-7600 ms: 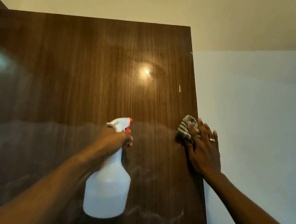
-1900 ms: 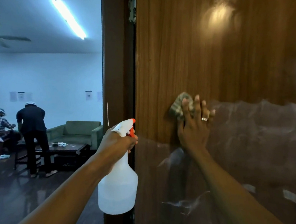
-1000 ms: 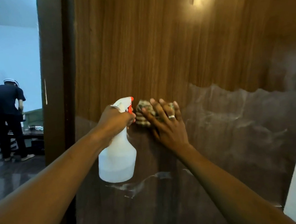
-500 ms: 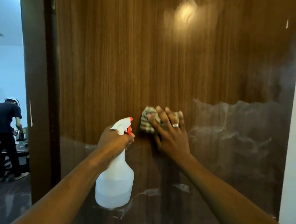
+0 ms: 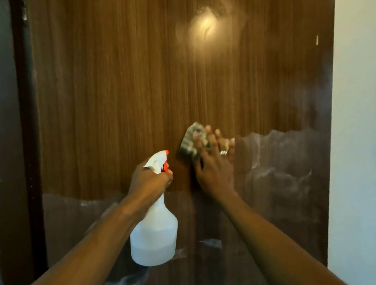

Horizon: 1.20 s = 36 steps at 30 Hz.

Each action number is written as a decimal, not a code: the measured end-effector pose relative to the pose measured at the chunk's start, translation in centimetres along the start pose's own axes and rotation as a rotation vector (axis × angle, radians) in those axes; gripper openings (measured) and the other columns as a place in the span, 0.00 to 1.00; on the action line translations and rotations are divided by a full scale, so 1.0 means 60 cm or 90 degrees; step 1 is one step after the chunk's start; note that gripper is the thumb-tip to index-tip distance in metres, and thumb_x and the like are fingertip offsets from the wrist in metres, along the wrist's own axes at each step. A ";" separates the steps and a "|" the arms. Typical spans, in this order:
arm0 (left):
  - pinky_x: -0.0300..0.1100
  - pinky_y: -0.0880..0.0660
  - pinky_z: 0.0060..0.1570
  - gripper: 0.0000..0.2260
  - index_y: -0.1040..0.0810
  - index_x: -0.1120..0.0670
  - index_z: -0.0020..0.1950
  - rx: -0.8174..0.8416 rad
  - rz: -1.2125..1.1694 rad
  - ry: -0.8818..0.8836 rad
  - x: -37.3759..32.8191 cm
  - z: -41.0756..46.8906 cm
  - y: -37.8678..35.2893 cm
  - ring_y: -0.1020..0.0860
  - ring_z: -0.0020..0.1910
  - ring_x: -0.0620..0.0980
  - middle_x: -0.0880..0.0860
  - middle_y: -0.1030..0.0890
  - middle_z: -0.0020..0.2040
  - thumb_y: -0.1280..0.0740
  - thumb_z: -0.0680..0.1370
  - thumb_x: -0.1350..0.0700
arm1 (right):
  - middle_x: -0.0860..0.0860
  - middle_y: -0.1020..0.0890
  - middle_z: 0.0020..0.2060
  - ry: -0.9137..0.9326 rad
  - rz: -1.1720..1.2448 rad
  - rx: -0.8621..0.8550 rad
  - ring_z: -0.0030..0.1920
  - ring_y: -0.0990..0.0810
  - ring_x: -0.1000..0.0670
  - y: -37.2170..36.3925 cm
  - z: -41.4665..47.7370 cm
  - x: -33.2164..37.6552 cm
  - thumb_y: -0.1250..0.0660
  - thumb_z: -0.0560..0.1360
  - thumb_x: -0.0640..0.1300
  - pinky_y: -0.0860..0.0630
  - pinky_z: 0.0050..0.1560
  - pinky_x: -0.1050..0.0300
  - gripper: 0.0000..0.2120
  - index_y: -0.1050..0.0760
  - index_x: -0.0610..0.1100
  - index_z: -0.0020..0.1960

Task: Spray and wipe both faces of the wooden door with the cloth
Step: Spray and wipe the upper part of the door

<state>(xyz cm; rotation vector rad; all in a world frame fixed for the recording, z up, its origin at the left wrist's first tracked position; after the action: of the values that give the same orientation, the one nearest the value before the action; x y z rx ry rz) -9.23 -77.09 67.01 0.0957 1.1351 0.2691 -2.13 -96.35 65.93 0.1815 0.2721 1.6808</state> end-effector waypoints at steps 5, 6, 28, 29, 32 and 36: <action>0.47 0.22 0.53 0.19 0.27 0.53 0.65 0.000 -0.021 0.029 0.003 -0.004 -0.049 0.22 0.54 0.53 0.55 0.21 0.58 0.31 0.74 0.60 | 0.45 0.45 0.79 -0.044 0.004 0.000 0.79 0.47 0.41 -0.020 -0.121 -0.108 0.39 0.77 0.52 0.50 0.75 0.33 0.33 0.45 0.53 0.79; 0.47 0.22 0.53 0.19 0.27 0.53 0.65 0.003 -0.025 0.034 0.006 -0.004 -0.057 0.22 0.54 0.54 0.55 0.21 0.58 0.30 0.74 0.59 | 0.45 0.46 0.79 -0.106 0.004 0.006 0.79 0.48 0.40 -0.017 -0.119 -0.130 0.43 0.77 0.53 0.51 0.75 0.33 0.32 0.47 0.53 0.80; 0.48 0.23 0.52 0.19 0.28 0.55 0.63 -0.043 -0.029 0.038 -0.074 -0.007 -0.272 0.23 0.53 0.54 0.56 0.22 0.56 0.30 0.73 0.62 | 0.48 0.43 0.79 -0.138 0.054 -0.071 0.79 0.48 0.42 0.048 0.032 -0.361 0.49 0.79 0.57 0.60 0.77 0.39 0.29 0.43 0.52 0.79; 0.46 0.24 0.53 0.20 0.29 0.54 0.65 -0.044 -0.018 0.029 -0.080 -0.006 -0.282 0.23 0.54 0.54 0.54 0.22 0.57 0.31 0.74 0.62 | 0.47 0.42 0.79 -0.112 0.058 -0.073 0.79 0.48 0.42 0.051 0.044 -0.348 0.47 0.79 0.57 0.60 0.77 0.38 0.29 0.41 0.52 0.78; 0.43 0.28 0.53 0.22 0.31 0.54 0.69 -0.057 0.009 -0.014 -0.106 -0.015 -0.308 0.26 0.57 0.53 0.51 0.25 0.58 0.33 0.76 0.62 | 0.46 0.39 0.78 0.050 0.051 -0.063 0.78 0.43 0.41 0.032 0.017 -0.322 0.40 0.77 0.53 0.56 0.76 0.35 0.28 0.38 0.53 0.77; 0.40 0.29 0.47 0.19 0.29 0.54 0.66 -0.049 -0.011 -0.018 -0.114 -0.030 -0.344 0.26 0.48 0.48 0.53 0.24 0.55 0.33 0.76 0.63 | 0.46 0.41 0.78 0.169 0.014 -0.028 0.78 0.44 0.41 0.003 -0.115 -0.392 0.35 0.76 0.54 0.49 0.75 0.34 0.33 0.41 0.54 0.78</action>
<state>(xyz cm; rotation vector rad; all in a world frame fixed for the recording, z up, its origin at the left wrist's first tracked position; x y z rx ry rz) -10.16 -98.85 67.94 0.0210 1.0953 0.2950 -1.17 -120.18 60.25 -0.0720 0.4322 1.7314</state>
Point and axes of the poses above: each hand's wrist, its own z-axis towards the middle knuckle, its own y-axis out of the back of the hand, x = y × z, the point moved 2 cm from there along z, towards the middle knuckle
